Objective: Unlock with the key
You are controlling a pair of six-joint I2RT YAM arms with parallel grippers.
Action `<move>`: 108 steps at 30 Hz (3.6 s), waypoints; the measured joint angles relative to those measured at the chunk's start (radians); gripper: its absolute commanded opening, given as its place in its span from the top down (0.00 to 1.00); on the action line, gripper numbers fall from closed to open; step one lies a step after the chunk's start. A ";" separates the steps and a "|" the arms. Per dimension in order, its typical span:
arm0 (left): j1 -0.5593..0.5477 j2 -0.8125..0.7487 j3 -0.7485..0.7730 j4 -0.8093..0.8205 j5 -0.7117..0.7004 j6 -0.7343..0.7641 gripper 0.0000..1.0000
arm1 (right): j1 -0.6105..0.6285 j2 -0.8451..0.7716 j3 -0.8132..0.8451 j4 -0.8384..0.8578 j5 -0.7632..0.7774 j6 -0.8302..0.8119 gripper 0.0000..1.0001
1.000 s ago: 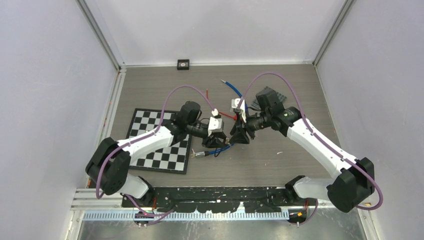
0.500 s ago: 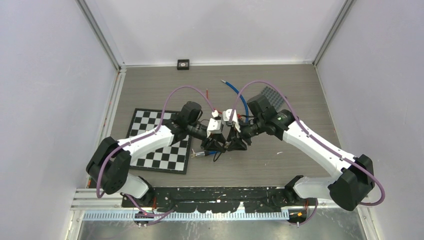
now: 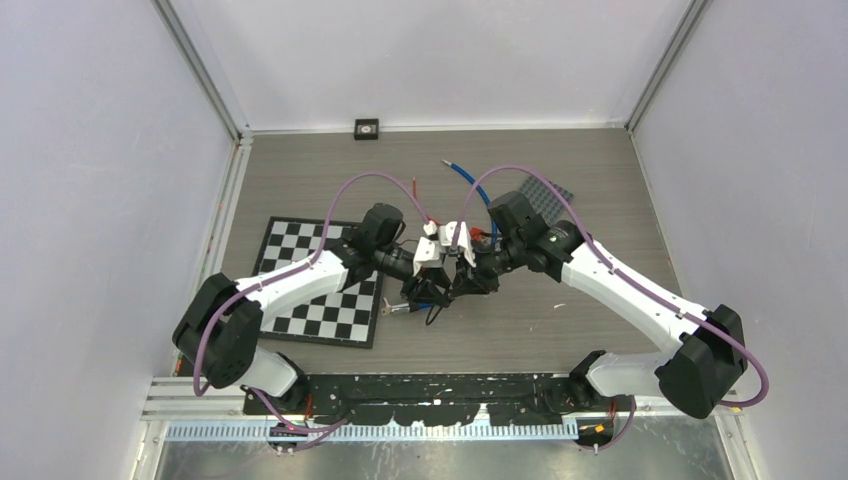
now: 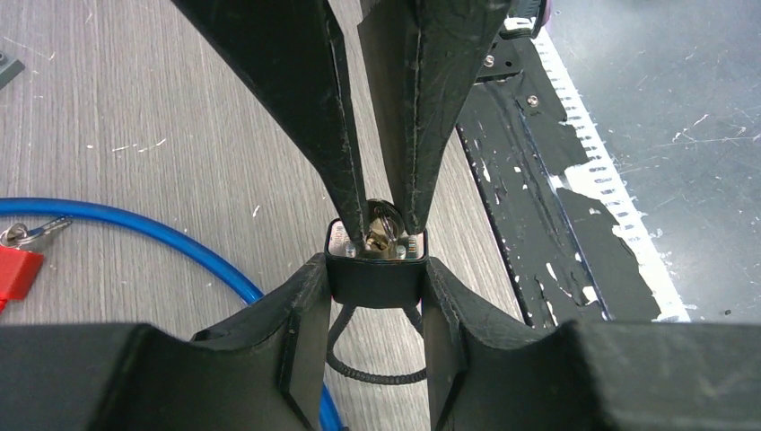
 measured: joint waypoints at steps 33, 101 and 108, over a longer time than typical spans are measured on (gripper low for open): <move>0.003 0.001 -0.089 0.264 -0.461 -0.139 1.00 | -0.051 0.168 -0.023 0.299 0.298 0.579 1.00; 0.024 0.209 -0.029 0.481 -0.164 -0.448 1.00 | -0.209 0.064 -0.113 0.345 0.035 0.524 0.99; 0.019 0.209 -0.044 0.484 -0.060 -0.439 1.00 | -0.209 0.045 -0.106 0.232 -0.069 0.274 0.99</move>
